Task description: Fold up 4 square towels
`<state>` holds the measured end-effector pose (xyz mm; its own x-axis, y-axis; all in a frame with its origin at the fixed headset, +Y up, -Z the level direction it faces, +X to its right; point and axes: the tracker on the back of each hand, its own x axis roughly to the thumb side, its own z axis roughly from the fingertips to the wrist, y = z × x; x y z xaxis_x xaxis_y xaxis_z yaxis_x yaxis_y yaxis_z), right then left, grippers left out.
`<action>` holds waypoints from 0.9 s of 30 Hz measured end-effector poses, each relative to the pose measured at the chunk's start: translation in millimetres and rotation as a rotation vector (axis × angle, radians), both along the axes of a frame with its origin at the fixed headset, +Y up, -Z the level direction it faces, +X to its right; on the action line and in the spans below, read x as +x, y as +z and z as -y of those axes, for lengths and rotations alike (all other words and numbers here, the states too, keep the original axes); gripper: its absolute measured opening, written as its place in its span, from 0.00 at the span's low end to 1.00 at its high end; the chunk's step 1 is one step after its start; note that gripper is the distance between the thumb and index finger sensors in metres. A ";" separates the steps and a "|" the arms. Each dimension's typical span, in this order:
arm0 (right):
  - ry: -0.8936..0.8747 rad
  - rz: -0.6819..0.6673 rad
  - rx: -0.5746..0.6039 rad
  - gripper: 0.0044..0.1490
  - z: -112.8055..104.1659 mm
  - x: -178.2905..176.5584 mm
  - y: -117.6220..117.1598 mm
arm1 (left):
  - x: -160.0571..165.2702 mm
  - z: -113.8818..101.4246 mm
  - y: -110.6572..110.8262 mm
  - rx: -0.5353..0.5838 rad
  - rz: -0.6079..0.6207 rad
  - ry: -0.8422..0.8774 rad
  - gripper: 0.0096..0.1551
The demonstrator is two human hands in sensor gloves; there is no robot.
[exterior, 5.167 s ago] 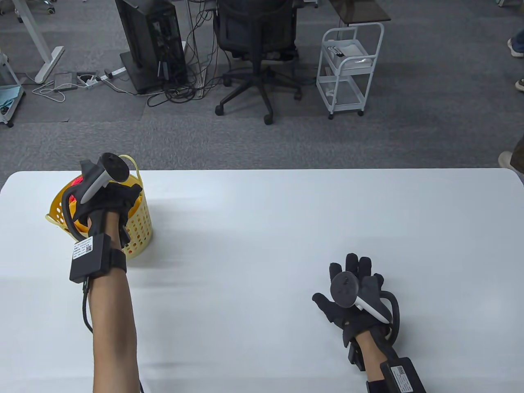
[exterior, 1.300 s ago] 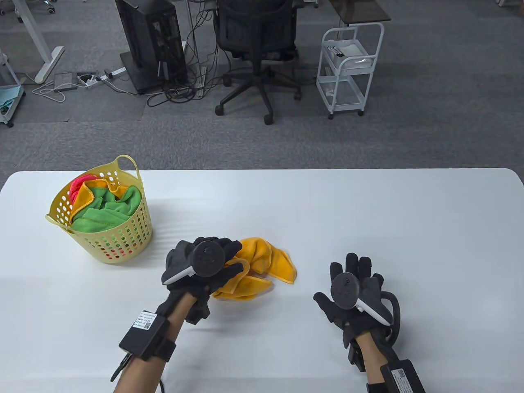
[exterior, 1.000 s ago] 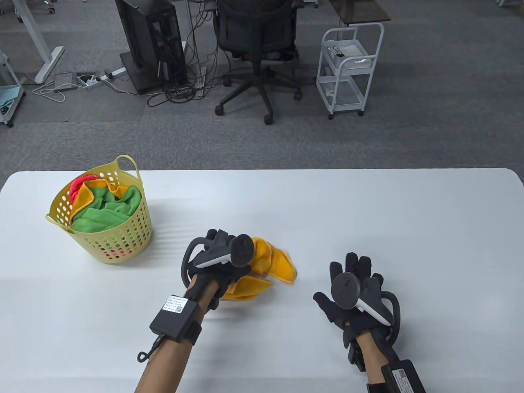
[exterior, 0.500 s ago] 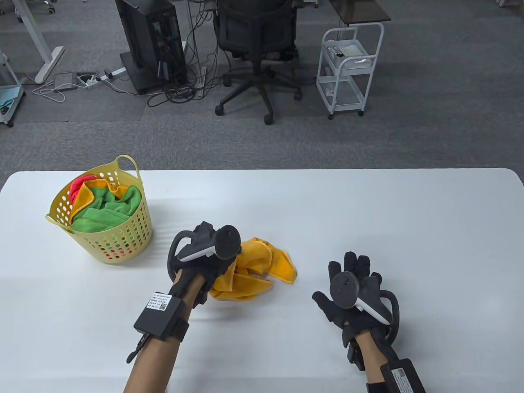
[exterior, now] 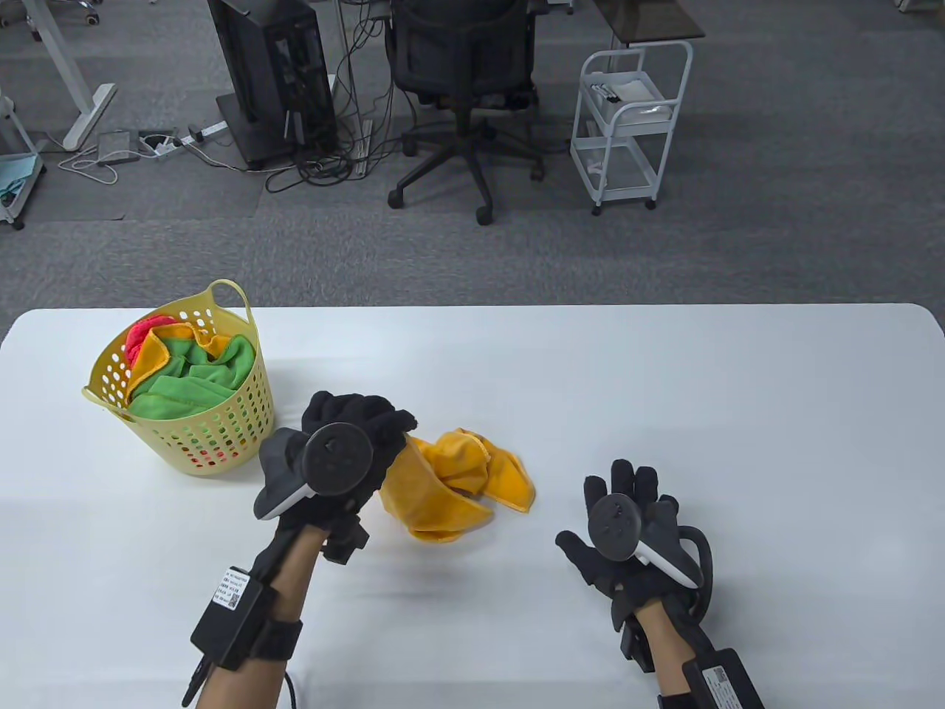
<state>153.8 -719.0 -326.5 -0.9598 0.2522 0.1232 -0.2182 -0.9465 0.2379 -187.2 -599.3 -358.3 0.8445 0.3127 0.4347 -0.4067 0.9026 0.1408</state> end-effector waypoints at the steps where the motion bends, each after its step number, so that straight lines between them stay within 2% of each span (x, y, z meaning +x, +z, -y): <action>1: -0.034 -0.019 0.011 0.57 -4.7 -3.8 0.3 | -0.4 -1.0 2.4 -0.003 0.017 0.013 0.17; 4: -0.149 -0.085 0.074 0.55 -32.0 -25.6 -0.3 | -1.3 -1.4 8.6 0.028 0.047 0.057 0.18; 6: -0.206 -0.132 0.136 0.53 -51.5 -41.4 -0.3 | -1.0 -2.2 7.9 0.011 0.074 0.051 0.18; 10: -0.342 -0.226 0.257 0.47 -93.8 -86.3 -3.4 | -5.2 -5.2 7.2 0.019 0.133 0.105 0.18; 14: -0.435 -0.262 0.284 0.47 -113.6 -126.2 -16.6 | -9.8 -6.3 7.8 0.013 0.180 0.176 0.18; 16: -0.512 -0.253 0.287 0.47 -115.0 -140.6 -25.4 | -12.5 -7.2 8.9 0.024 0.177 0.188 0.18; 19: -0.611 -0.186 0.305 0.40 -111.9 -149.7 -33.0 | -19.8 -7.2 9.3 0.048 0.152 0.213 0.18; 22: -0.691 -0.159 0.275 0.35 -104.2 -155.9 -38.0 | -26.4 -4.7 6.3 0.025 0.141 0.306 0.17; 25: -0.650 -0.138 0.306 0.27 -96.4 -160.4 -37.5 | -30.4 -2.0 3.4 -0.014 0.135 0.412 0.17; 27: -0.574 -0.158 0.314 0.27 -90.2 -161.3 -35.2 | -34.2 -1.4 3.0 0.007 0.089 0.388 0.17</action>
